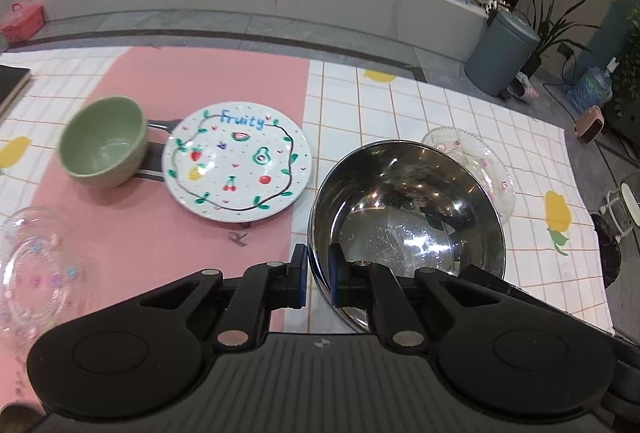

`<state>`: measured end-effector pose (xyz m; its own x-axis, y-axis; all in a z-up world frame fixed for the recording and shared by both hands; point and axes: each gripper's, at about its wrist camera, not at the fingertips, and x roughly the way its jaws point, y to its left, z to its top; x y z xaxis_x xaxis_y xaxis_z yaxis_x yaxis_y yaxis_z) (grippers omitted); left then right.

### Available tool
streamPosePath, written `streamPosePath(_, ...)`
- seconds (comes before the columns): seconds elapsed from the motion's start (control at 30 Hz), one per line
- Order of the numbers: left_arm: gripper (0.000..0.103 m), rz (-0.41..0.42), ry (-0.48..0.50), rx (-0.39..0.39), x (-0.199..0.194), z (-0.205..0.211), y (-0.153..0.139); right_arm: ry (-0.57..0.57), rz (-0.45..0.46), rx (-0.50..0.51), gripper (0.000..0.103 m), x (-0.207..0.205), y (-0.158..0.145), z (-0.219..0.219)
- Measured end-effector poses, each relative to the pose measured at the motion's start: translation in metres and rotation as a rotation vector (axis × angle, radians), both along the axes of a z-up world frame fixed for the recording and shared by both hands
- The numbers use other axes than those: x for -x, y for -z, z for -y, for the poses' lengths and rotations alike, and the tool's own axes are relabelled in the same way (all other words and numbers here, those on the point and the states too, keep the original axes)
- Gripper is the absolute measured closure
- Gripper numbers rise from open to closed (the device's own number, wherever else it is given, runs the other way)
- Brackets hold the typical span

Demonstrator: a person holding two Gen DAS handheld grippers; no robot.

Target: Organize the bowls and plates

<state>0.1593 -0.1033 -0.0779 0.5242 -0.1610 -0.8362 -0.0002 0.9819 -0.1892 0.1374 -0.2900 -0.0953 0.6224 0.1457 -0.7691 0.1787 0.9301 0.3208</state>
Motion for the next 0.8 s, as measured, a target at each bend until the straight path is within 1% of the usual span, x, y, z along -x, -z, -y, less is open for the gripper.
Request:
streamPosePath(0.13, 0.092, 0.022, -0.022, 0.014, 0.024, -0.012, -0.021, -0.028, 0.033, -0.004, 0.091, 0.025, -0.018, -0.008)
streamPosePath(0.2, 0.092, 0.033, -0.032, 0.009, 0.037, -0.018, -0.030, -0.046, 0.049, -0.009, 0.091, 0.037, -0.025, -0.012)
streamPosePath(0.4, 0.092, 0.062, -0.067, 0.023, 0.074, -0.044, -0.053, -0.097, 0.085, -0.034, 0.090, 0.075, -0.042, -0.030)
streamPosePath(0.5, 0.092, 0.073, -0.088, 0.022, 0.091, -0.060, -0.060, -0.135, 0.093, -0.049, 0.090, 0.091, -0.048, -0.044)
streamPosePath(0.63, 0.092, 0.072, -0.128, 0.049, 0.115, -0.086, -0.067, -0.184, 0.105, -0.071, 0.090, 0.111, -0.055, -0.063)
streamPosePath(0.8, 0.092, 0.079, -0.150, 0.035, 0.141, -0.108, -0.073, -0.248, 0.112, -0.083, 0.091, 0.131, -0.062, -0.087)
